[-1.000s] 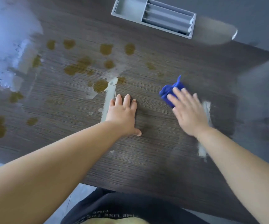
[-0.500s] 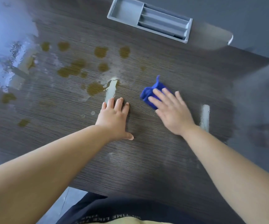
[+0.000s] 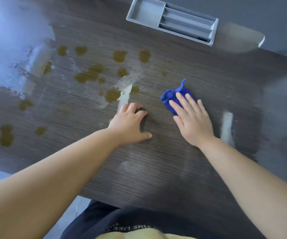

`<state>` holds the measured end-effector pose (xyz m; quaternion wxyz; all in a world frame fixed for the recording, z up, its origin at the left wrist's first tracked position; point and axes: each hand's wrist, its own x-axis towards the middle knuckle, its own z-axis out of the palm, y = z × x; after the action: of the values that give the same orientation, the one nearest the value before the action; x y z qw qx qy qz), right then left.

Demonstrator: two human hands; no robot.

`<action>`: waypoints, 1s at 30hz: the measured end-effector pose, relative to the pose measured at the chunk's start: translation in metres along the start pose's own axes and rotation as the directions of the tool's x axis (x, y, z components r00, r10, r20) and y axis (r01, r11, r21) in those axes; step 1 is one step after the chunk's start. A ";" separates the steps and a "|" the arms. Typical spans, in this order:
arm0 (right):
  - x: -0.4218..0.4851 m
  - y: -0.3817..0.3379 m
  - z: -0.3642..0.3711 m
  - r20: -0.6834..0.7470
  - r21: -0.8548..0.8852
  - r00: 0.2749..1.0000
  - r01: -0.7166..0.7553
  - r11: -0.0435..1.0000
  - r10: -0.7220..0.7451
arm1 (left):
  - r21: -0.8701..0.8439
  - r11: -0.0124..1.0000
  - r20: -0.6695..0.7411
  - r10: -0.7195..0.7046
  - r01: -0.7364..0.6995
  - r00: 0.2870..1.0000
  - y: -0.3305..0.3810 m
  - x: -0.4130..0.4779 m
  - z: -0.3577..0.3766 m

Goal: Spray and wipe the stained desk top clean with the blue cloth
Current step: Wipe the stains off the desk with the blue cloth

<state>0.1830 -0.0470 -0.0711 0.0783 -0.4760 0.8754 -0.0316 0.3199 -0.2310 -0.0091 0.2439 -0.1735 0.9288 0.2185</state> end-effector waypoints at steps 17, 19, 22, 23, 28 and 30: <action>0.023 -0.063 0.006 0.049 -0.021 0.999 -0.010 1.000 0.011 | 0.167 0.960 -0.089 -0.211 0.223 0.973 -0.129 0.024 -0.057; 0.034 -0.041 -0.001 0.042 0.006 0.960 -0.277 0.961 0.276 | 0.159 0.964 -0.083 -0.203 0.214 0.976 -0.134 0.025 -0.055; 0.088 -0.048 -0.007 -0.012 0.101 0.730 -0.679 0.728 0.683 | 0.142 0.968 -0.086 -0.195 0.206 0.977 -0.133 0.026 -0.055; 0.108 -0.060 -0.009 -0.013 0.147 0.654 -0.747 0.649 0.756 | 0.145 0.968 -0.082 -0.197 0.207 0.977 -0.132 0.026 -0.056; 0.120 -0.134 0.004 -0.021 0.090 0.907 -0.416 0.905 0.420 | 0.170 0.965 -0.066 -0.190 0.199 0.979 -0.134 0.027 -0.055; 0.090 -0.130 0.007 -0.010 0.038 0.985 -0.173 0.984 0.174 | 0.189 0.963 -0.051 -0.184 0.190 0.982 -0.134 0.027 -0.054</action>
<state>0.2439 -0.1934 -0.0712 0.0835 -0.3961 0.9133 -0.0442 0.3353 -0.3767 -0.0240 0.2639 -0.2395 0.9289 0.1005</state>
